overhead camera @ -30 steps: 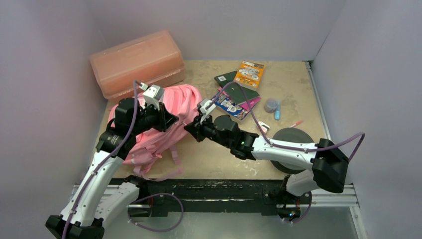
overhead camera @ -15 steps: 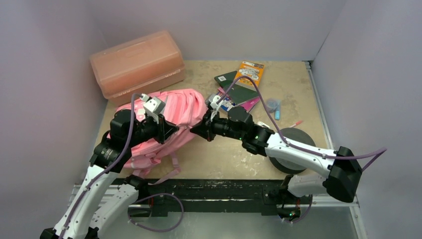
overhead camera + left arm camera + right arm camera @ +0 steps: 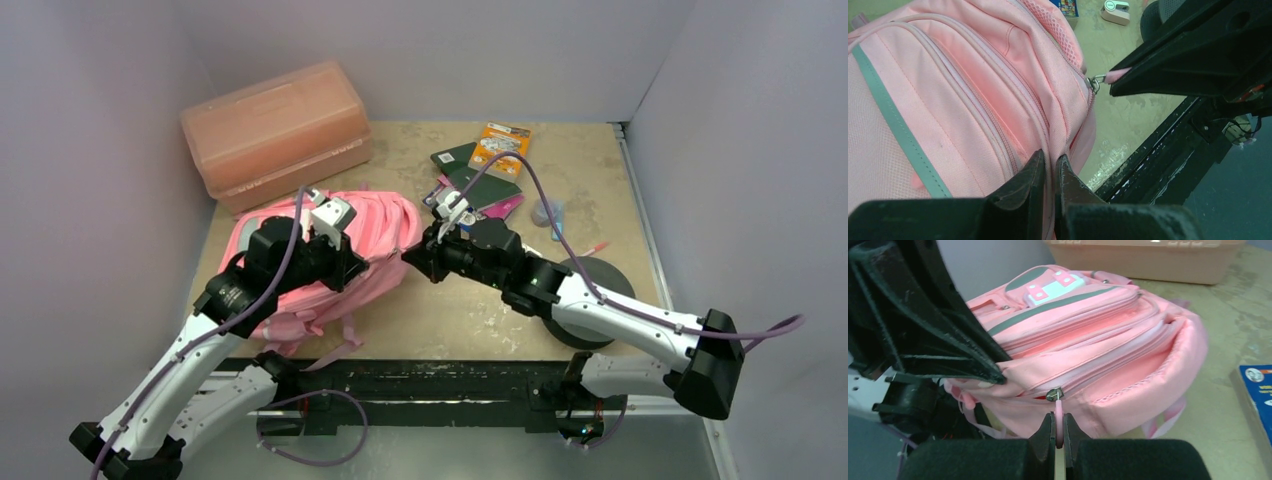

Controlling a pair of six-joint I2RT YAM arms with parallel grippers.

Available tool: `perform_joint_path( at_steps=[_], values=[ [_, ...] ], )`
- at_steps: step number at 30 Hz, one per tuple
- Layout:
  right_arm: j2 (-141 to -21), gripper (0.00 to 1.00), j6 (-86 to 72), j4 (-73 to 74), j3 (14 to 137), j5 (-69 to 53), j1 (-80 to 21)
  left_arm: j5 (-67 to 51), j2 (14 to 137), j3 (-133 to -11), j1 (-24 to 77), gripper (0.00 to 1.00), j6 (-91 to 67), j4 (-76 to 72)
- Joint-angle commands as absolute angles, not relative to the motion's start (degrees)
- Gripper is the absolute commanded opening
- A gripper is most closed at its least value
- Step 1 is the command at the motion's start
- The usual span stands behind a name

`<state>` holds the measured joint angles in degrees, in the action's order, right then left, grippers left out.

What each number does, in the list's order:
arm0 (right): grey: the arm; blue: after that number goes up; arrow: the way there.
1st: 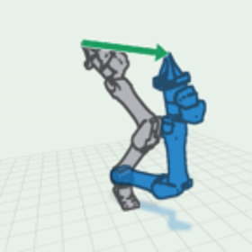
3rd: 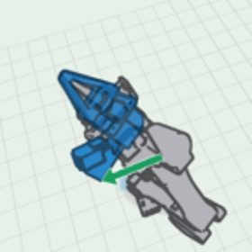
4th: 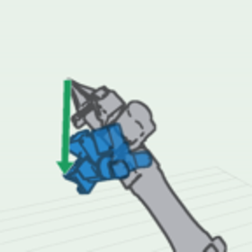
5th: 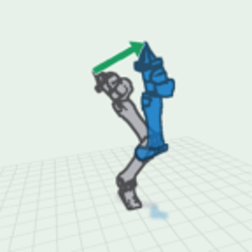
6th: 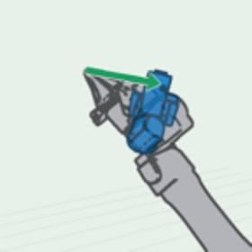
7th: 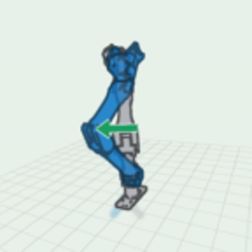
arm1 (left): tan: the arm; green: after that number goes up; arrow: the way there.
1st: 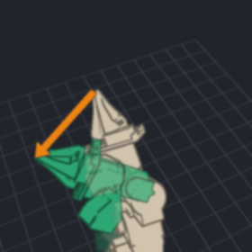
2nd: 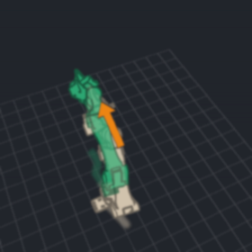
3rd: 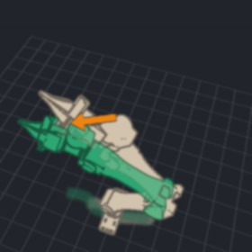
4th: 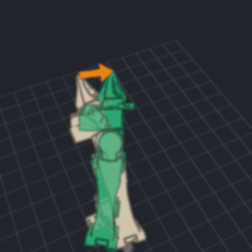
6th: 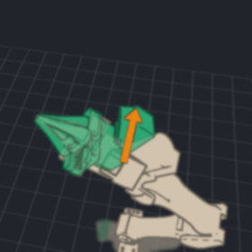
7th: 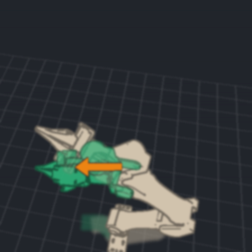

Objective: Pack the student bag
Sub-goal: Unzip the student bag at the center of the board.

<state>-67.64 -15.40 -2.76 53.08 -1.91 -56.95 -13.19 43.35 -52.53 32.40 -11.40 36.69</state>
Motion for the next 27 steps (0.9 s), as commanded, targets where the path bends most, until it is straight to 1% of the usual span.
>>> perform_joint_path(
  at_steps=[1, 3, 5, 9, 10, 11, 13, 15, 18, 23, 27],
  values=[
    [-63.4, 0.0, -14.6, -4.6, 55.6, 8.3, -50.0, -9.1, 41.4, -51.9, 32.3, 0.0, -7.6, 41.0],
    [-64.0, 0.0, -15.4, -5.1, 54.9, 6.3, -45.5, -10.9, 39.2, -50.2, 32.3, 0.0, -4.9, 41.2],
    [-65.2, 0.0, -15.5, -6.0, 54.3, 4.5, -43.2, -14.5, 36.7, -48.2, 32.5, 0.0, -2.7, 40.5],
    [-66.5, 0.0, -14.9, -9.7, 53.1, -3.8, -42.6, -20.2, 34.3, -47.1, 32.7, 0.0, -3.8, 38.8],
    [-66.1, 0.0, -15.5, -11.2, 52.1, -6.6, -42.9, -20.0, 34.6, -47.0, 32.8, 0.07, -5.2, 37.8],
    [-65.6, 0.0, -15.9, -12.6, 51.2, -7.6, -43.1, -19.1, 35.6, -47.4, 32.8, 0.18, -6.7, 37.0],
    [-64.7, 0.0, -16.3, -13.2, 50.3, -8.5, -43.3, -17.8, 38.7, -49.6, 33.0, 0.34, -10.1, 37.0],
    [-63.7, 0.0, -16.1, -12.8, 49.9, -9.9, -43.4, -14.5, 42.2, -52.2, 34.9, 0.52, -12.7, 37.2],
    [-61.6, 0.0, -15.8, -13.8, 48.5, -10.9, -43.7, -4.6, 45.8, -55.0, 40.6, 0.64, -14.5, 35.4],
    [-59.5, 0.0, -15.8, -13.3, 47.9, -11.4, -44.1, 7.1, 51.6, -59.7, 47.9, 0.65, -16.2, 32.8],
    [-59.3, 0.0, -15.9, -12.6, 48.4, -12.1, -44.5, 14.6, 57.3, -63.4, 51.9, 0.62, -15.6, 31.5]
  ],
)
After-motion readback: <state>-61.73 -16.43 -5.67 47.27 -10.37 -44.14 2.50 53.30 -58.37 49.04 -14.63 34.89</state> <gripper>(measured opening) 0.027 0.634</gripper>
